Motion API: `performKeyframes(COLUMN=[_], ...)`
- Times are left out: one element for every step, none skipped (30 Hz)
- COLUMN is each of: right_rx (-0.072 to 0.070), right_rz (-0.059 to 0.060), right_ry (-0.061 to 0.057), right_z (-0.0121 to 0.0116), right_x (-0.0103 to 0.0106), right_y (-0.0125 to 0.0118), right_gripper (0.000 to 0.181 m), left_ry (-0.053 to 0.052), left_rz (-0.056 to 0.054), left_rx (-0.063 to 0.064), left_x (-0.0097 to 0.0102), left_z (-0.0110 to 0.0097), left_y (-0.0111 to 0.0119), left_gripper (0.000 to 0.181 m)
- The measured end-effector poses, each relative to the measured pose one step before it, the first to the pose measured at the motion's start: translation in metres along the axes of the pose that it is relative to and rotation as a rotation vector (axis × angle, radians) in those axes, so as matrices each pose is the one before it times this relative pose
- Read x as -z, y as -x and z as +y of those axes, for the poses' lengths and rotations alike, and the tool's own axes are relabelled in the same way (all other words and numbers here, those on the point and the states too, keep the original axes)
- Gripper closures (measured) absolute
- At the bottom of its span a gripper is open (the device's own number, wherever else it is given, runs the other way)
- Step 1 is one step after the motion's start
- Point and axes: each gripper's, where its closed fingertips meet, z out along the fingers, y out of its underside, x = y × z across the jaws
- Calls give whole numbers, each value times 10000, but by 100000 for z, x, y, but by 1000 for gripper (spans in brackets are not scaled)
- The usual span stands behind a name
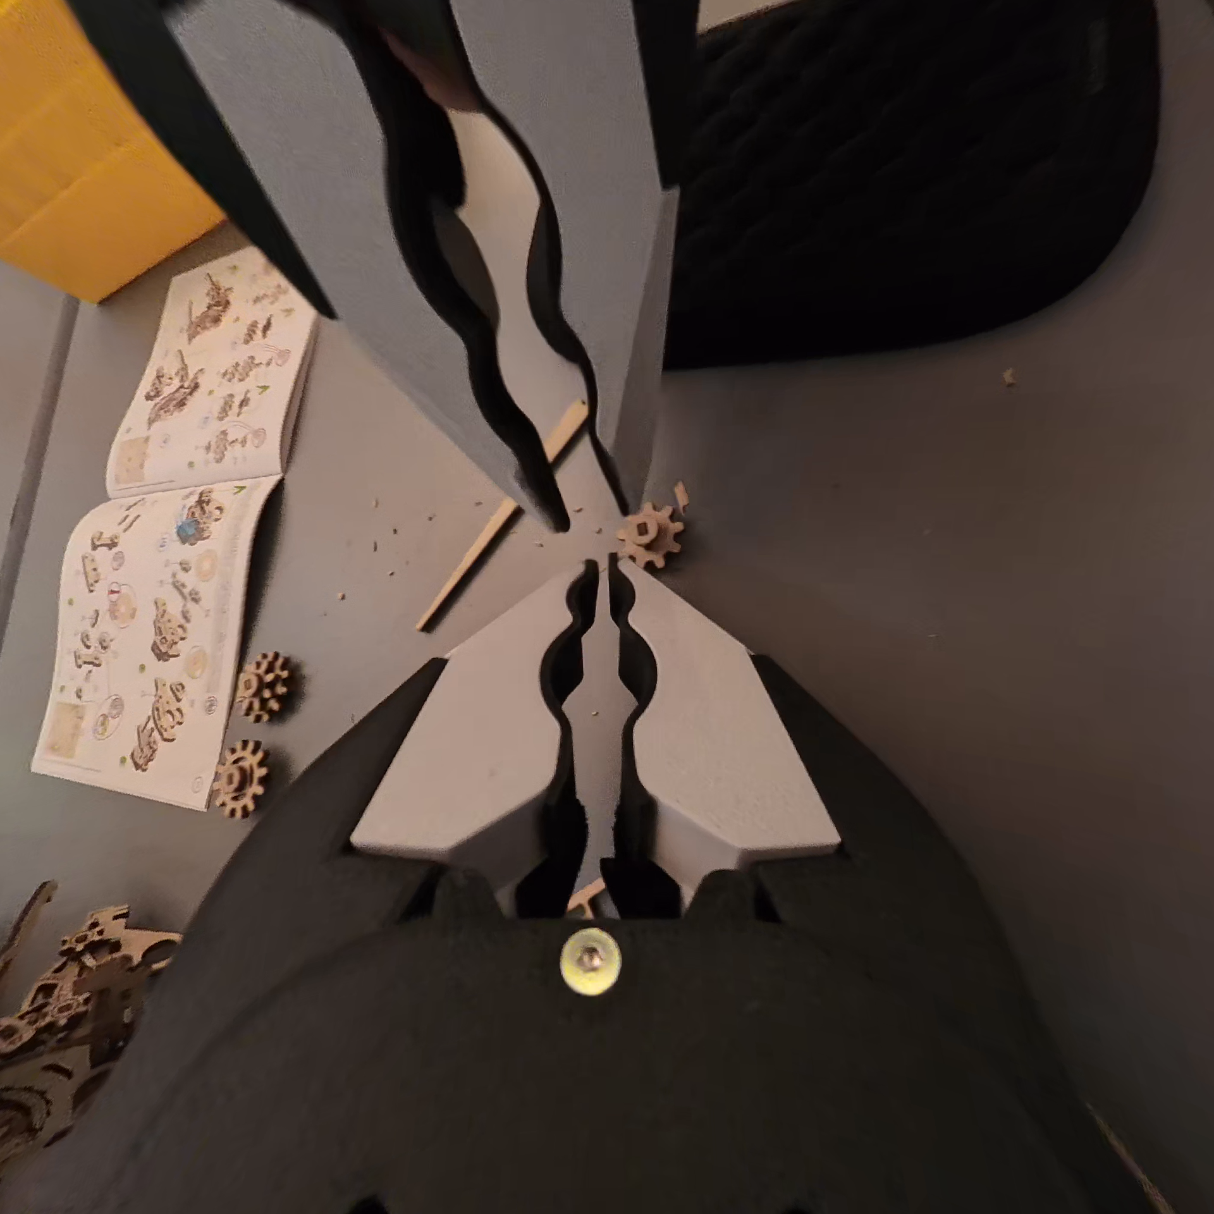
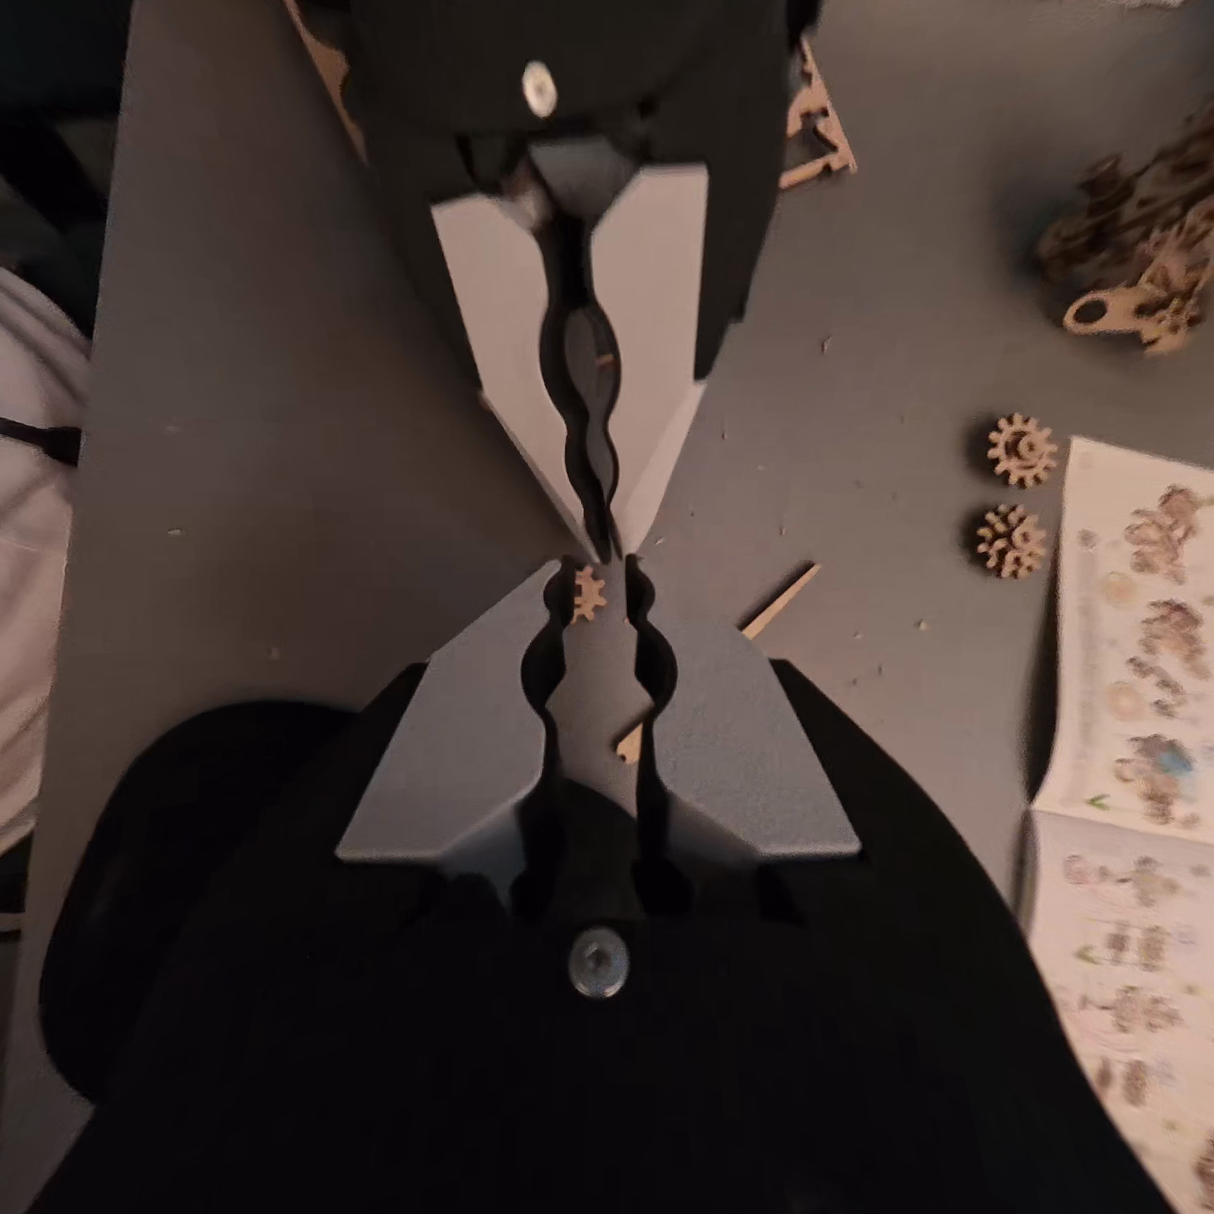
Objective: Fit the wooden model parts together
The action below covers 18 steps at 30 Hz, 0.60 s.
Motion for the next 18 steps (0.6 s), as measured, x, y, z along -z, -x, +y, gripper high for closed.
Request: performKeyframes(right_rx=[-299, -284, -246, -155, -60, 29, 52, 54, -2, -122, -320, -618, -927, -1106, -1066, -896, -746, -591], right_rz=[-236, -238, -190, -232, 2, 182, 27, -3, 70, -120, -179, -166, -482, -815, -886, -813, -823, -679], right_ry=[16, 14, 25, 46, 40, 15, 99, 14, -202, -123, -326, -714, -927, -942, -933, -943, -763, -595], right_z=[447, 371, 281, 250, 211, 189, 290, 140, -178, -72, -376, -932, -1315, -1469, -1607, -1666, -1435, -1171], right_x=[-231, -286, -293, -283, -246, -203, -223, -167, -31, 68, 259, 549, 790, 923, 974, 933, 748, 543], right_y=[-3, 88, 131, 322, 43, -199, 32, 69, -90, 89, 13, -241, -46, 325, 468, 564, 776, 727], right_gripper=[166, 166, 165, 164, 164, 165, 166, 172, 172, 172, 172, 172, 173, 173, 173, 173, 173, 173], left_ry=[-186, -145, -49, 22, 51, 67, 66, 54, 34, 19, 6, -43, -144, -245, -345, -472, -540, -571], left_rz=[-41, -85, -88, -93, -95, -85, -51, -29, -24, -42, -115, -138, -172, -166, -134, -126, -59, -1], left_rx=[152, 154, 129, 78, 22, 0, 2, -4, -10, -17, 1, 55, 126, 197, 226, 242, 254, 239], left_x=[298, 258, 209, 129, 78, 25, -19, -9, 7, 44, 119, 207, 312, 414, 503, 558, 573, 541], left_z=[-198, -118, 28, 132, 191, 195, 181, 142, 97, 51, 28, -62, -203, -356, -507, -686, -821, -916], left_y=[284, 364, 347, 318, 265, 223, 135, 88, 55, 95, 252, 354, 476, 549, 545, 543, 425, 278], left_gripper=[180, 179, 179, 180, 180, 180, 180, 180, 180, 181, 181, 181, 180, 179, 178, 178, 178, 178])
